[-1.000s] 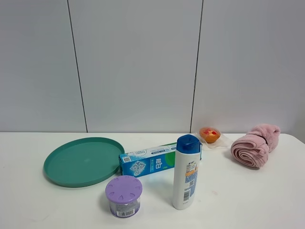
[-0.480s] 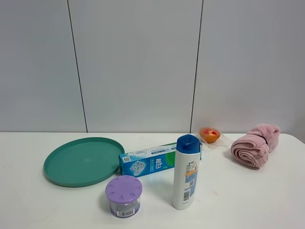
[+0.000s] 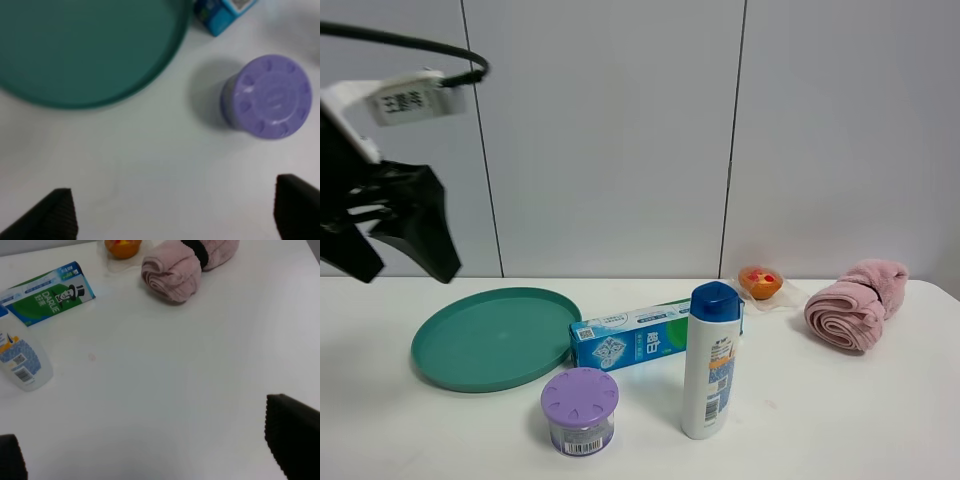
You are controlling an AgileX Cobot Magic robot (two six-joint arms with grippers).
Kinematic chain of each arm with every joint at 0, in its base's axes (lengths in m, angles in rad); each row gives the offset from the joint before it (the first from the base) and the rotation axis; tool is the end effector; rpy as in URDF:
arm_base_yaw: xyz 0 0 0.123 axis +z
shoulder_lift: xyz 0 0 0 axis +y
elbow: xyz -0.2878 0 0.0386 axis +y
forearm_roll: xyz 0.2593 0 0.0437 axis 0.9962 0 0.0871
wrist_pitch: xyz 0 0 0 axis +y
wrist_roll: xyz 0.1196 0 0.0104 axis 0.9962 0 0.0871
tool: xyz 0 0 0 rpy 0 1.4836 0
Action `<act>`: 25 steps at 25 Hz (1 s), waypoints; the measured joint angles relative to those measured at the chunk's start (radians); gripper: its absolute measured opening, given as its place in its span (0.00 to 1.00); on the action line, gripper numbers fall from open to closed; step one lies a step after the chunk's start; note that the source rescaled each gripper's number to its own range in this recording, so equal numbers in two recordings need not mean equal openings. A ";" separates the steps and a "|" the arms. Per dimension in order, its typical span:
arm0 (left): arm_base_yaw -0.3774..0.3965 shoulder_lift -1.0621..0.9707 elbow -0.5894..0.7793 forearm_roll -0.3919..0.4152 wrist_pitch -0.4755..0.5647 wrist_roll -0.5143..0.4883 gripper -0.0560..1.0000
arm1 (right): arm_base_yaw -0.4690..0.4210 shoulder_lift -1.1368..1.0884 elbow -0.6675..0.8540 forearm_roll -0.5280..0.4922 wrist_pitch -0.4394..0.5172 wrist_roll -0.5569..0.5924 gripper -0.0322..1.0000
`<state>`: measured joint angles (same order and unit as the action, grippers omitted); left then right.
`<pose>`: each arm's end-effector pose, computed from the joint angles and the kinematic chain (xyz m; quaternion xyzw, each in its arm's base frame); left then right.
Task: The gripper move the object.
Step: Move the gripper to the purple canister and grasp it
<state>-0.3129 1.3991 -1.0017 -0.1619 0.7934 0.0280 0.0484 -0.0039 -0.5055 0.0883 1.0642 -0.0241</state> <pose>0.2805 -0.1052 0.2470 0.1232 0.9627 -0.1013 0.2186 0.0236 0.0104 0.2713 -0.0328 0.8502 0.0504 0.5230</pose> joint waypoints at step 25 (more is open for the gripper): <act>-0.365 0.588 -0.367 0.187 0.061 -0.152 0.44 | 0.000 0.000 0.000 0.000 0.000 0.000 1.00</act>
<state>-0.6779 1.9873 -1.3682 0.0254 0.8545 -0.1245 0.0484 -0.0039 -0.5055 0.0883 1.0642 -0.0241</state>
